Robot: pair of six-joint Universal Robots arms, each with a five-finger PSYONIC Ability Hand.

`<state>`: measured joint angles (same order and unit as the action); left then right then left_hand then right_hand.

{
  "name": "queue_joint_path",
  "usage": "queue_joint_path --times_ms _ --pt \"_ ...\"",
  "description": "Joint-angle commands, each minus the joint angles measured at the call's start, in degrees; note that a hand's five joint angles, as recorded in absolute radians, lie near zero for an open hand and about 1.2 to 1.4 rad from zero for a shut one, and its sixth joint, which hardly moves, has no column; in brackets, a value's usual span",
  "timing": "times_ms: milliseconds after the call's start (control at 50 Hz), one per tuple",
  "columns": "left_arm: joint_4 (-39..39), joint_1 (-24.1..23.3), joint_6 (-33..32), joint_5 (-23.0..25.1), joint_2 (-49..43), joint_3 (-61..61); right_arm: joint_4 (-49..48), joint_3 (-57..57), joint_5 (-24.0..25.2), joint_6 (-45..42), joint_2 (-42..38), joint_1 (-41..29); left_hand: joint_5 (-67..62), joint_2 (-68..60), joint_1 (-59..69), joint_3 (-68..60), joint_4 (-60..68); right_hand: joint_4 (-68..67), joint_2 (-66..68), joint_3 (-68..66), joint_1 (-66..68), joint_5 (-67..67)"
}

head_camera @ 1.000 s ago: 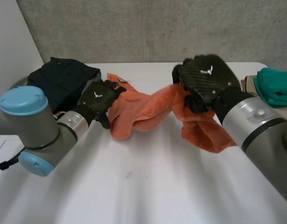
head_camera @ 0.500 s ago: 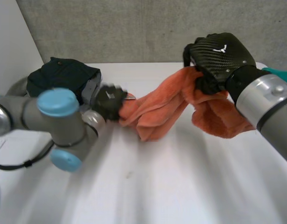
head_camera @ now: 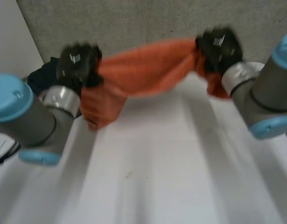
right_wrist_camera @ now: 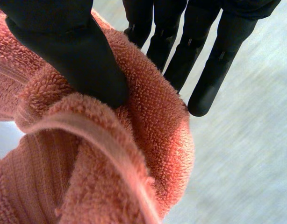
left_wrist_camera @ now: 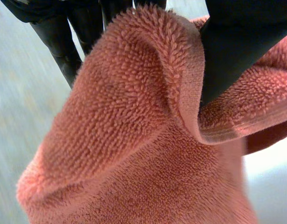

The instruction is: Fold the laundry.

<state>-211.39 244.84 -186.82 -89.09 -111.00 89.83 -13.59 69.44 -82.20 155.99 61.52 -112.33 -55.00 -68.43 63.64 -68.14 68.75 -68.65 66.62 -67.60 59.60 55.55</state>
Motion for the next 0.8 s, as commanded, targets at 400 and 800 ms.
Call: queue_joint_path --times_ms 400,800 --pt "20.05 5.38 -13.64 13.93 7.64 7.55 14.73 4.13 0.11 -7.46 -9.66 1.24 44.19 47.62 -42.83 47.33 -47.94 -11.35 13.38 -12.40 20.40 14.45" --pt "27.00 5.65 -32.64 21.51 -4.75 8.35 14.73 7.20 0.46 -7.99 -9.05 1.06 29.89 33.33 -28.54 33.04 -33.65 -11.35 13.38 -12.40 20.40 14.45"
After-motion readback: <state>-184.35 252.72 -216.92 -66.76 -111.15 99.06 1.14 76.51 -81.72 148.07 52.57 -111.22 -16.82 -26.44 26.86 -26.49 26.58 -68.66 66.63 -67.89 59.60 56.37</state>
